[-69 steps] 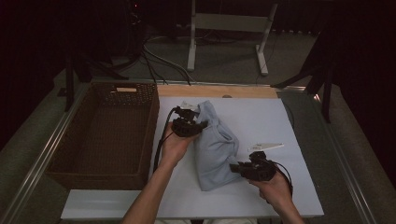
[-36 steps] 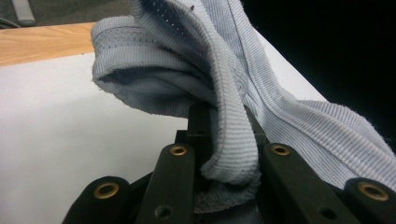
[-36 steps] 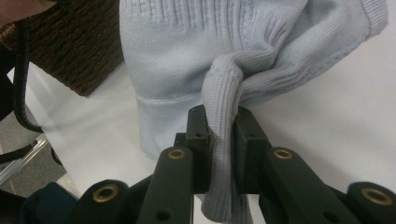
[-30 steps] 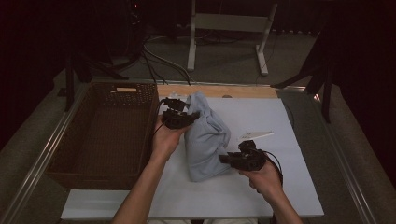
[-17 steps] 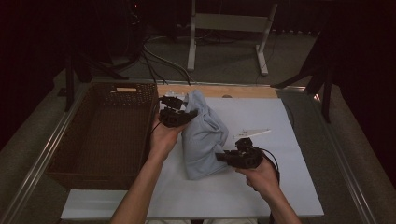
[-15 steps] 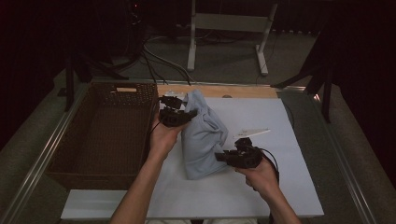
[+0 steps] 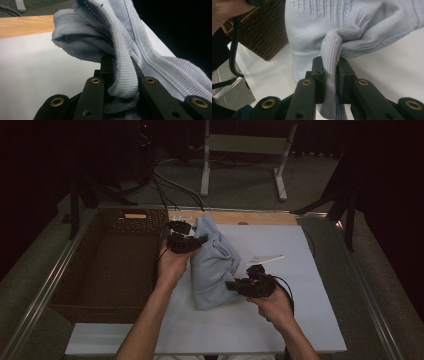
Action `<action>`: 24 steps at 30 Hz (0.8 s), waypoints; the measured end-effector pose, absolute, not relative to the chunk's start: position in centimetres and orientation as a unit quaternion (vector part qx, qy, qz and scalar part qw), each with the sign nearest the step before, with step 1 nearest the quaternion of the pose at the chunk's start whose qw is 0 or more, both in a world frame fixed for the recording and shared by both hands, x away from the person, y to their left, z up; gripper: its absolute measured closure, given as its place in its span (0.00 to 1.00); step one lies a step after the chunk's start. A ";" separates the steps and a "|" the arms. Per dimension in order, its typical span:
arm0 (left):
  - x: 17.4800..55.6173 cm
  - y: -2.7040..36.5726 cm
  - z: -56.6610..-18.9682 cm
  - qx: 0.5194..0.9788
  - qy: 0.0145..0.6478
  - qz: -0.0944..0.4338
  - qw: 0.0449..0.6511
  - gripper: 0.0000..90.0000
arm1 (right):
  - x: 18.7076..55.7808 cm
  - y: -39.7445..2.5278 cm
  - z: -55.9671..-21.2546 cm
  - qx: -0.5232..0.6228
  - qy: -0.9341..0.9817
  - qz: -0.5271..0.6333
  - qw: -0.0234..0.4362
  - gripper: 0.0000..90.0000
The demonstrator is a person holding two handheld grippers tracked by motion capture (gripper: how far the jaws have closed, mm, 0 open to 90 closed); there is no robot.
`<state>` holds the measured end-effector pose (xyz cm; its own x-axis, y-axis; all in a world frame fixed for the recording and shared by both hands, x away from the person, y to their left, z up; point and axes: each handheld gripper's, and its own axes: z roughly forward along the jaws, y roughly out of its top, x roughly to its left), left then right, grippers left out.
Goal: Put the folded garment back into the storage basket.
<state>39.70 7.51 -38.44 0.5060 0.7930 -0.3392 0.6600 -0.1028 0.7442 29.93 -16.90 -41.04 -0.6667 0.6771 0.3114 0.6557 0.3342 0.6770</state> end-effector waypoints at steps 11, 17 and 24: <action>40.0 8.0 -38.0 0.735 0.496 0.076 0.456 0.92 | 30.5 -16.2 -40.7 0.407 0.814 0.414 0.010 0.88; 40.0 8.3 -37.6 0.733 0.496 0.079 0.458 0.92 | 30.8 -15.8 -40.4 0.405 0.814 0.416 0.011 0.88; 40.1 8.4 -37.3 0.732 0.497 0.079 0.459 0.92 | 31.1 -15.6 -40.1 0.404 0.813 0.419 0.010 0.88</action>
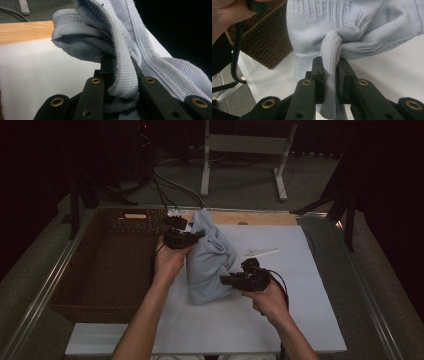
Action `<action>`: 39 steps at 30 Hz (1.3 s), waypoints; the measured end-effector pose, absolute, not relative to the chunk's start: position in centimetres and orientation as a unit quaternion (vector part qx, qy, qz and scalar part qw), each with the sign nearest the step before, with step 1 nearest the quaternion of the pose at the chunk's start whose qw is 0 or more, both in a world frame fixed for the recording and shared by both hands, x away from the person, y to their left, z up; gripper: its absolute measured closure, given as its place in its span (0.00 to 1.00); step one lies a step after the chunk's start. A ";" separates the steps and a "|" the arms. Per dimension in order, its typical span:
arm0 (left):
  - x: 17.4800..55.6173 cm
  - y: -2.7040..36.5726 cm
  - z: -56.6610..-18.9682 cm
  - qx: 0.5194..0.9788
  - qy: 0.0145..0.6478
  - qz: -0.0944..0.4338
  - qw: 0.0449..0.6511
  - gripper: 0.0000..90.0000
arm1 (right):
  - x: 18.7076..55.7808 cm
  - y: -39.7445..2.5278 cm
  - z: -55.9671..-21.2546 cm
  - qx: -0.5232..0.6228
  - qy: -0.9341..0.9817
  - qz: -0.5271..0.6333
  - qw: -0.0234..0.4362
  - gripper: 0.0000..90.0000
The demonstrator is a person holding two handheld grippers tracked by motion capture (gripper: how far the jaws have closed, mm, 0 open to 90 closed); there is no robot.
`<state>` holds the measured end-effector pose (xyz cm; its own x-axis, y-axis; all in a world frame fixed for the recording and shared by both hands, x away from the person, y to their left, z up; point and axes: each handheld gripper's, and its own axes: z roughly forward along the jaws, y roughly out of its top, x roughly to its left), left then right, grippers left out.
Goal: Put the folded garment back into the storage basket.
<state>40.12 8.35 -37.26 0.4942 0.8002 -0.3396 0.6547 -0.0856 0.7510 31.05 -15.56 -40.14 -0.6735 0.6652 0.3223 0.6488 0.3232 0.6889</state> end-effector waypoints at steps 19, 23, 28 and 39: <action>40.4 8.6 -36.2 0.728 0.496 0.086 0.466 0.92 | 31.6 -14.7 -38.9 0.403 0.804 0.438 0.011 0.88; 40.4 8.9 -35.9 0.727 0.496 0.088 0.467 0.92 | 31.7 -14.4 -38.7 0.400 0.804 0.440 0.016 0.88; 40.4 9.2 -35.6 0.724 0.496 0.091 0.470 0.92 | 31.9 -14.1 -38.4 0.398 0.802 0.445 0.020 0.88; 40.4 9.7 -34.9 0.723 0.493 0.097 0.474 0.92 | 32.0 -13.6 -37.9 0.391 0.799 0.457 0.024 0.88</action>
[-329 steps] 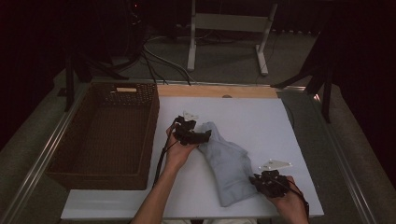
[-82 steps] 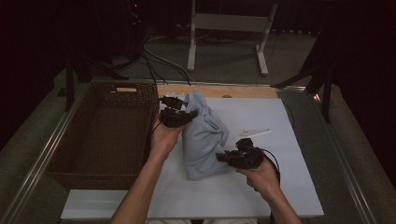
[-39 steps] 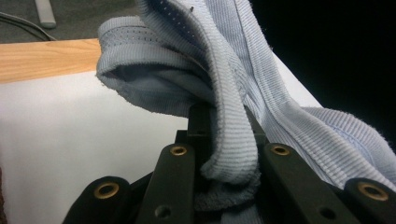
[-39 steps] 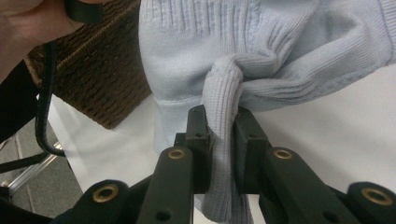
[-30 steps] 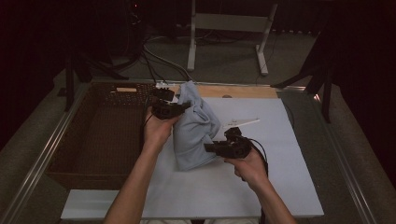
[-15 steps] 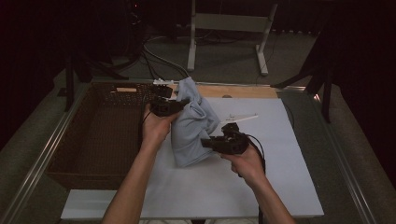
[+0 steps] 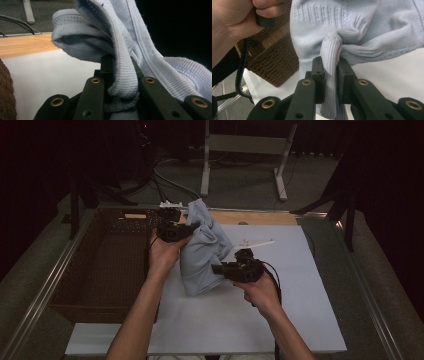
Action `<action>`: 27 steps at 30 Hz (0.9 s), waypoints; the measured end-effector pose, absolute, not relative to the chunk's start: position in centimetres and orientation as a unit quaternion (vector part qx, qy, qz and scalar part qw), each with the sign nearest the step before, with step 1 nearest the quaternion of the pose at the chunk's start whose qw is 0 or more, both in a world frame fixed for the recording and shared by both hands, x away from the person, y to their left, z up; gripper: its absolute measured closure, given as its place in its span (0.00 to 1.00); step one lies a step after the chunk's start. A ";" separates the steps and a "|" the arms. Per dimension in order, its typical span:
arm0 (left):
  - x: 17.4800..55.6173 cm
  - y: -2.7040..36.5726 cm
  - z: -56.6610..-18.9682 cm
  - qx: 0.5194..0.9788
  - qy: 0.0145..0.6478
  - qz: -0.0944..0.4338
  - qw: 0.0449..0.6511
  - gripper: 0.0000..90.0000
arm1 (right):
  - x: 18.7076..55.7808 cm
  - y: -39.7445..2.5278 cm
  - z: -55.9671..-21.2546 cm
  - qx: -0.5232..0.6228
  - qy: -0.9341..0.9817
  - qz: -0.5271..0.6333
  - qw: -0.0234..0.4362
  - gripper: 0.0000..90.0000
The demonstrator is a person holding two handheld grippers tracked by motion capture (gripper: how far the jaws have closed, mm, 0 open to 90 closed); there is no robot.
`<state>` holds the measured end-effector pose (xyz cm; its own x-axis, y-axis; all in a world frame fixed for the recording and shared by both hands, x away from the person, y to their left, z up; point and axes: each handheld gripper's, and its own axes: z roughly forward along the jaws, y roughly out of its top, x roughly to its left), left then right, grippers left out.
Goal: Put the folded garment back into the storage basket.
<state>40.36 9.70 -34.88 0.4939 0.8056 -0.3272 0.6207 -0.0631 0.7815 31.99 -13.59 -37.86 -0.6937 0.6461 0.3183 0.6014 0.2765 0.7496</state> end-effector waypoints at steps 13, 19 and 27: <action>40.5 10.4 -34.2 0.717 0.498 0.103 0.477 0.92 | 32.1 -12.7 -37.0 0.380 0.799 0.466 0.025 0.88; 40.6 11.0 -33.6 0.716 0.497 0.106 0.478 0.92 | 32.1 -12.2 -36.6 0.374 0.798 0.471 0.027 0.88; 40.7 11.6 -33.0 0.713 0.498 0.109 0.481 0.92 | 32.1 -11.6 -35.9 0.368 0.796 0.480 0.029 0.88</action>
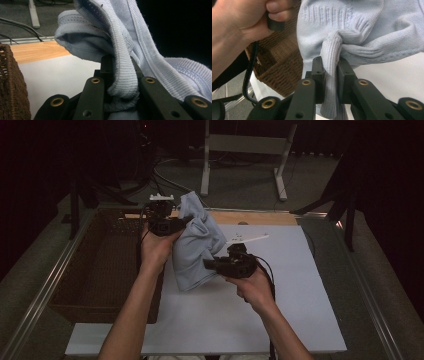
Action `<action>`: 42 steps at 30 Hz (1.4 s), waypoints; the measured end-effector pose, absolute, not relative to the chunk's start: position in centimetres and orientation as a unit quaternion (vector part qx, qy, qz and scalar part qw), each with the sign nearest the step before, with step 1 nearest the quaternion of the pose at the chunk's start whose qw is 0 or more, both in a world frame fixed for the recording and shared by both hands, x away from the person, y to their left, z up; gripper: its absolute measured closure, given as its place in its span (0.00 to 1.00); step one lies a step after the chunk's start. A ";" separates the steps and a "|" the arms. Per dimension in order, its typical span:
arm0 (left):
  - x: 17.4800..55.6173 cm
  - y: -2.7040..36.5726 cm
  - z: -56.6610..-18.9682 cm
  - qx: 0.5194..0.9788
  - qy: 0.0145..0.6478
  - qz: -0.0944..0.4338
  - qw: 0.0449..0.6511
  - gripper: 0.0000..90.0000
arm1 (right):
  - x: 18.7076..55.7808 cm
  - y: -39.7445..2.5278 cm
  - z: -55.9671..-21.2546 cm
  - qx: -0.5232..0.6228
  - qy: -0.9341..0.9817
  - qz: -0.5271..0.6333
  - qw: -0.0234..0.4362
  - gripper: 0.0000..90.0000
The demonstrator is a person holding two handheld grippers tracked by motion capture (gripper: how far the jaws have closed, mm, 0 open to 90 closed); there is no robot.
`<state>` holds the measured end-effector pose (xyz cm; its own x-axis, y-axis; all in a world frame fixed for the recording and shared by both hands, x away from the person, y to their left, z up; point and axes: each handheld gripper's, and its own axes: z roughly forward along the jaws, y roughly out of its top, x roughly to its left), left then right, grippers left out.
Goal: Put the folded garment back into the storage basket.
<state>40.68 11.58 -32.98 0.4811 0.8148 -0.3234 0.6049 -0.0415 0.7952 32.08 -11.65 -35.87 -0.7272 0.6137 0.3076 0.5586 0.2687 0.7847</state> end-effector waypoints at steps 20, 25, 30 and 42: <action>40.8 12.9 -32.0 0.706 0.503 0.119 0.484 0.92 | 32.1 -10.1 -34.5 0.354 0.790 0.500 0.023 0.88; 40.8 13.3 -31.9 0.704 0.505 0.120 0.484 0.92 | 32.2 -9.7 -34.6 0.354 0.789 0.502 0.020 0.88; 40.8 13.7 -31.9 0.703 0.508 0.122 0.482 0.92 | 32.2 -9.2 -34.6 0.351 0.790 0.503 0.019 0.88; 40.9 14.9 -31.5 0.698 0.512 0.128 0.484 0.92 | 32.5 -8.1 -34.3 0.347 0.790 0.506 0.019 0.88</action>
<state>40.93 14.88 -31.45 0.4435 0.8388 -0.3159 0.5904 -0.0083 0.8070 32.55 -8.13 -34.31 -0.7588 0.5673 0.3199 0.5280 0.2482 0.8122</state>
